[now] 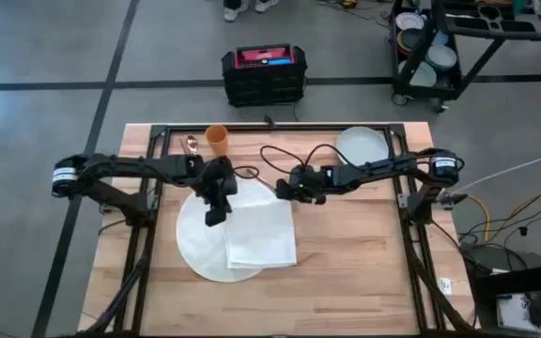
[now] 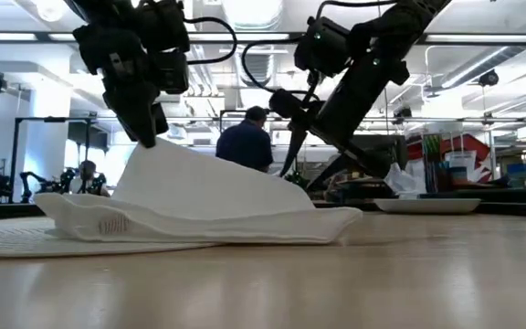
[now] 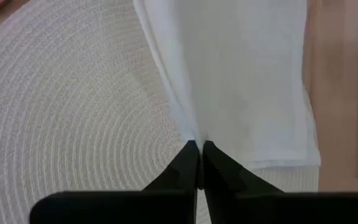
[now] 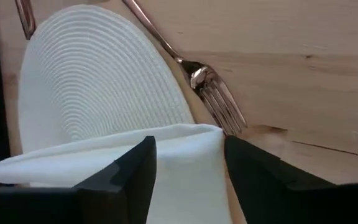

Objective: Set table place
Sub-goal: Fold the white napkin

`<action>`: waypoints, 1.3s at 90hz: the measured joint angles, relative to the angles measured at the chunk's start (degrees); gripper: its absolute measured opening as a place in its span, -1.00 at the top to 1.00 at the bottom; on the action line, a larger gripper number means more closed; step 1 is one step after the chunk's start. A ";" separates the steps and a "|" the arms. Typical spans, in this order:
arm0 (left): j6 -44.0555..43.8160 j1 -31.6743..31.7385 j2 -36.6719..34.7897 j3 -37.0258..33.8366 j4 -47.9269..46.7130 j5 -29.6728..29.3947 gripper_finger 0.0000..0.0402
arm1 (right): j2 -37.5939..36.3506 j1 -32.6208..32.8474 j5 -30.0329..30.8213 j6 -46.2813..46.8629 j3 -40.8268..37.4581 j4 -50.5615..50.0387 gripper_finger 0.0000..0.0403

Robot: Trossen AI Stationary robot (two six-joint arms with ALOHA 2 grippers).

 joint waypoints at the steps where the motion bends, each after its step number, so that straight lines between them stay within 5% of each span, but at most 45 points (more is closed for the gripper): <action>1: 0.00 0.00 0.00 0.00 0.00 0.00 1.00 | 0.00 0.00 0.00 0.00 0.00 -0.01 0.15; 85: -0.33 0.00 -0.13 0.02 -0.05 -0.03 1.00 | 3.23 -0.83 -1.98 2.56 1.03 2.64 0.16; 117: -0.33 0.00 -0.15 0.02 0.02 -0.03 1.00 | 3.21 -0.76 -2.43 2.43 1.05 2.53 0.66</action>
